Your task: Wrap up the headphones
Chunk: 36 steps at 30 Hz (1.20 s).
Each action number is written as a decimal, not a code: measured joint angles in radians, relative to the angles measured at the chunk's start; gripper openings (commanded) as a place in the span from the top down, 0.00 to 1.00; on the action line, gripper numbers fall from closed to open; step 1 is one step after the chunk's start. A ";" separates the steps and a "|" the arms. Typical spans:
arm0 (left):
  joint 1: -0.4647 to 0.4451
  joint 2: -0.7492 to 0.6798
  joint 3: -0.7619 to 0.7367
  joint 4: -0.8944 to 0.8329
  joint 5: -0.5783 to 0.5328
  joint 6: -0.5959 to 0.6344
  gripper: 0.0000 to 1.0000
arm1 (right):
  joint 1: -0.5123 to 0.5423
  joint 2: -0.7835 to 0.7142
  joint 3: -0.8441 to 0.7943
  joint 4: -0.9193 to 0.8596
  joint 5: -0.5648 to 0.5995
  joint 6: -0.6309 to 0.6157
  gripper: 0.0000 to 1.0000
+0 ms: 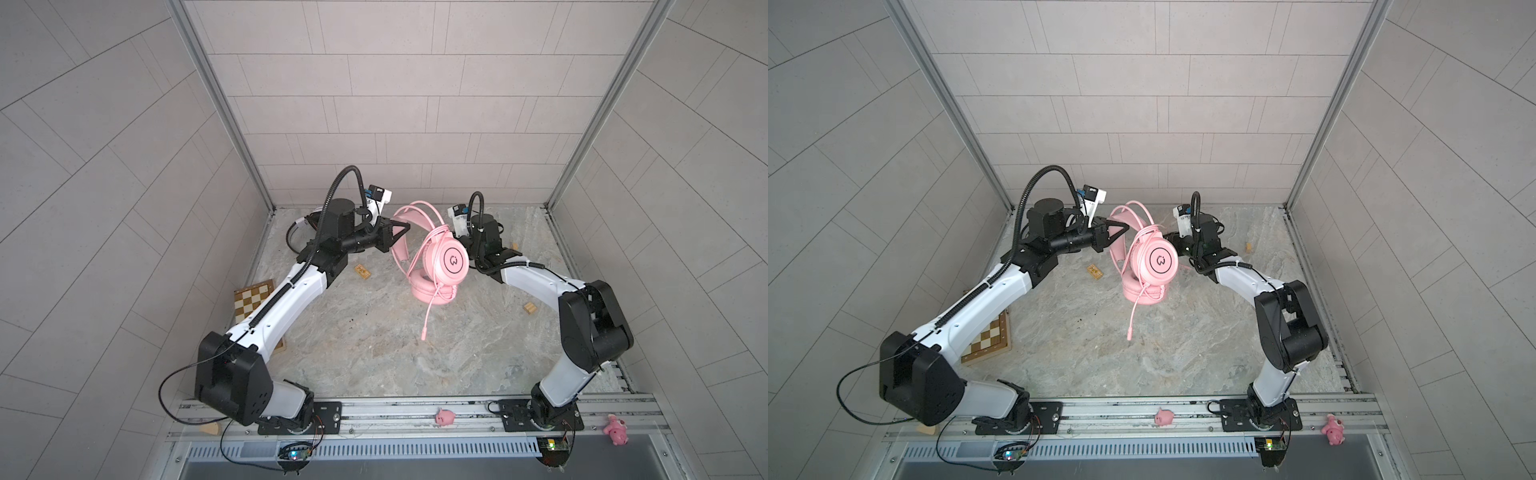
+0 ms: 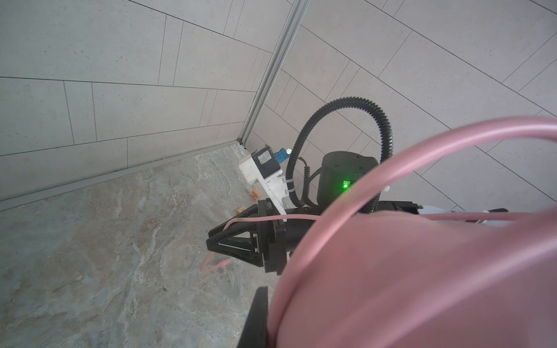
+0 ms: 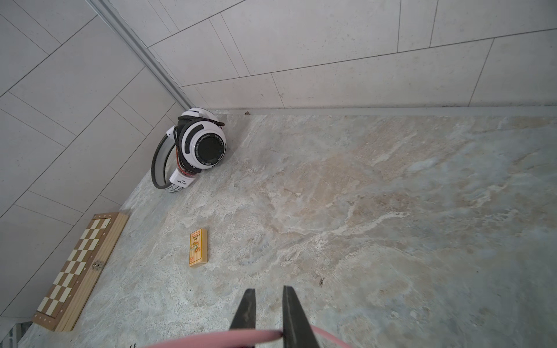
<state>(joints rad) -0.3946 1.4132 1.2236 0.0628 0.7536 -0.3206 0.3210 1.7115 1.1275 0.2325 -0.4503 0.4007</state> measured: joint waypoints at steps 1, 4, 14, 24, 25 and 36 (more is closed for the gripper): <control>0.002 0.000 0.000 0.001 0.006 -0.001 1.00 | 0.002 0.011 0.000 0.010 0.006 0.001 0.81; 0.005 0.000 0.000 0.012 0.022 -0.010 1.00 | 0.002 0.042 0.000 0.039 0.023 0.004 0.79; 0.013 0.000 0.000 0.038 0.043 -0.035 1.00 | 0.002 0.160 0.011 0.248 0.006 0.047 0.71; 0.039 0.005 0.000 0.084 0.058 -0.089 1.00 | 0.007 0.299 0.069 0.470 -0.064 0.100 0.70; 0.042 0.005 0.000 0.086 0.058 -0.092 1.00 | 0.009 0.305 0.069 0.493 -0.068 0.109 0.70; 0.068 0.021 0.000 0.125 0.064 -0.135 1.00 | 0.026 0.371 0.085 0.708 -0.092 0.227 0.91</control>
<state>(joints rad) -0.3267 1.4338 1.2232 0.1879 0.8173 -0.4557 0.3473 2.0823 1.2125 0.9401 -0.5423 0.6273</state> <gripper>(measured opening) 0.070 0.153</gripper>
